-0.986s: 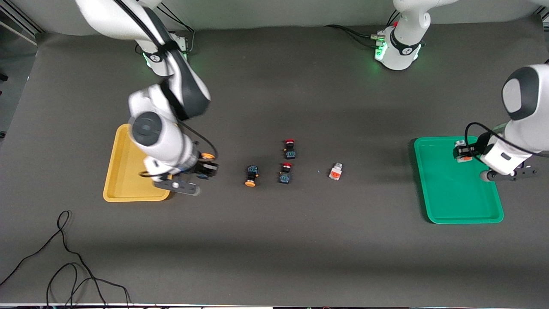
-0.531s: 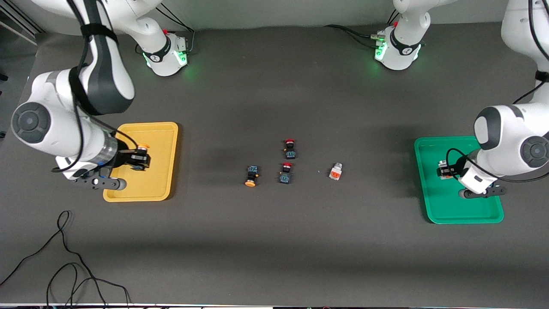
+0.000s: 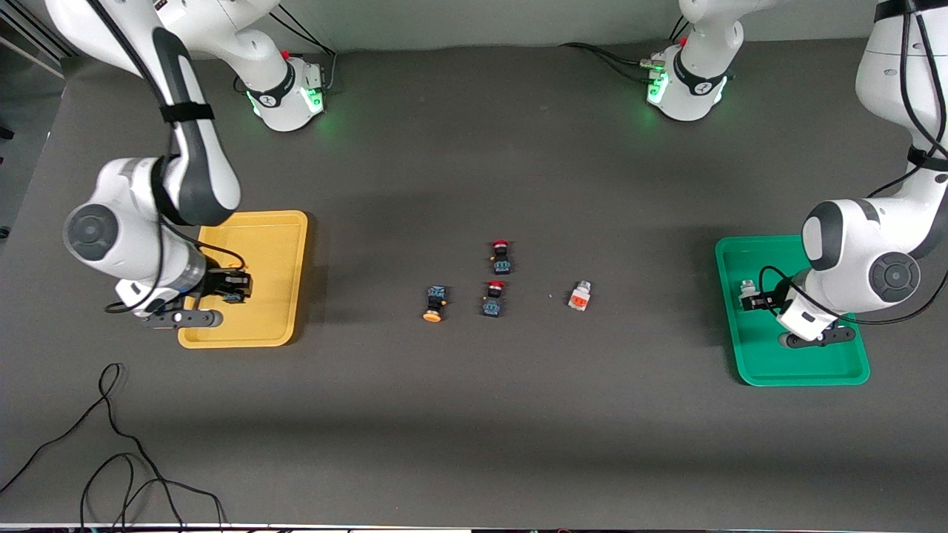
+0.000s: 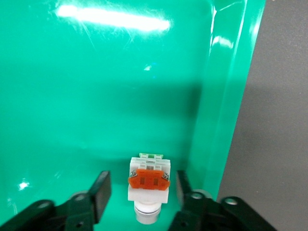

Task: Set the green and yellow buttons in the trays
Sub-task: 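Release the yellow button in the yellow tray while the left gripper releases too, then grasp another yellow button with the right gripper while the left gripper grasps white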

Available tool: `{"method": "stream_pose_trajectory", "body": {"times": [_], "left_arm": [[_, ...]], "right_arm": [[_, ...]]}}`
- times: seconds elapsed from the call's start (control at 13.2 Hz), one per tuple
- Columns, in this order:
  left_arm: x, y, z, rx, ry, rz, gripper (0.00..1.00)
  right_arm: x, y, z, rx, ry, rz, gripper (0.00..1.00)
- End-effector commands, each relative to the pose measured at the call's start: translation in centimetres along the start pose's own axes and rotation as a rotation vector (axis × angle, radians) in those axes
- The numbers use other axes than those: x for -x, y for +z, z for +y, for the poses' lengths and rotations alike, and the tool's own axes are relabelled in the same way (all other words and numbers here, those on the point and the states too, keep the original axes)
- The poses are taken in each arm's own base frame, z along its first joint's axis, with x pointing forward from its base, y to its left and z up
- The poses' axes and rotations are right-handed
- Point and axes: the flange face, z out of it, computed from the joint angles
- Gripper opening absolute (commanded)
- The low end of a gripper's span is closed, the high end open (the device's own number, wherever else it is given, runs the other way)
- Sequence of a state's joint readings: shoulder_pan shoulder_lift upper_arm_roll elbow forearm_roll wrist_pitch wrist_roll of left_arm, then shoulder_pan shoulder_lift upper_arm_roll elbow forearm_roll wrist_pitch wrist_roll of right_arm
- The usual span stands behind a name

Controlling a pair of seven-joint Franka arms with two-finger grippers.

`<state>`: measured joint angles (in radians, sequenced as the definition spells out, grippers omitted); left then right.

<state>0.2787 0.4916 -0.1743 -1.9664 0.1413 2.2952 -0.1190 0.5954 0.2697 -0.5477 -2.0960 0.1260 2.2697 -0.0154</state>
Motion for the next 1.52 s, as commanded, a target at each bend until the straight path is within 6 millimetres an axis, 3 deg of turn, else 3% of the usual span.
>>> {"method": "stream_pose_trajectory", "body": {"times": [0.0,0.23,0.38,0.45,0.61,0.68,0.76,0.83,1.06,1.21,1.44], "left_arm": [[-0.3,-3.5,-0.3,-0.023,0.001,0.048,0.96],[1.1,-12.8,-0.7,-0.065,0.036,0.046,0.96],[1.4,-16.7,-0.3,-0.059,0.097,0.049,0.96],[1.6,-18.0,1.2,-0.053,0.118,0.067,0.96],[2.7,-20.1,6.9,-0.051,0.194,0.107,0.96],[3.4,-20.7,10.1,-0.05,0.231,0.117,0.96],[4.0,-20.7,12.7,-0.044,0.236,0.12,0.97],[4.9,-20.7,16.1,-0.036,0.259,0.127,0.98],[8.3,-19.1,26.7,-0.026,0.409,0.134,0.98],[10.0,-16.6,31.6,-0.014,0.451,0.124,0.98],[12.3,-12.7,36.5,0.024,0.495,0.102,0.99]], "right_arm": [[2.0,5.4,0.3,0.029,-0.067,0.029,0.0],[2.8,8.7,0.6,0.049,-0.067,0.043,0.0],[2.8,10.1,0.6,0.056,-0.065,0.039,0.0],[2.8,10.8,0.6,0.066,-0.069,0.036,0.0],[2.7,11.3,0.4,0.076,-0.075,0.04,0.0],[2.7,11.3,0.4,0.075,-0.075,0.039,0.29],[2.7,11.3,0.3,0.074,-0.078,0.037,0.89],[2.7,11.2,0.2,0.072,-0.078,0.035,1.0],[2.6,10.2,0.0,0.039,-0.054,0.019,1.0],[1.8,6.5,-0.8,-0.019,-0.04,0.005,1.0],[-1.1,-1.4,-2.3,-0.09,-0.02,-0.073,1.0]]}}
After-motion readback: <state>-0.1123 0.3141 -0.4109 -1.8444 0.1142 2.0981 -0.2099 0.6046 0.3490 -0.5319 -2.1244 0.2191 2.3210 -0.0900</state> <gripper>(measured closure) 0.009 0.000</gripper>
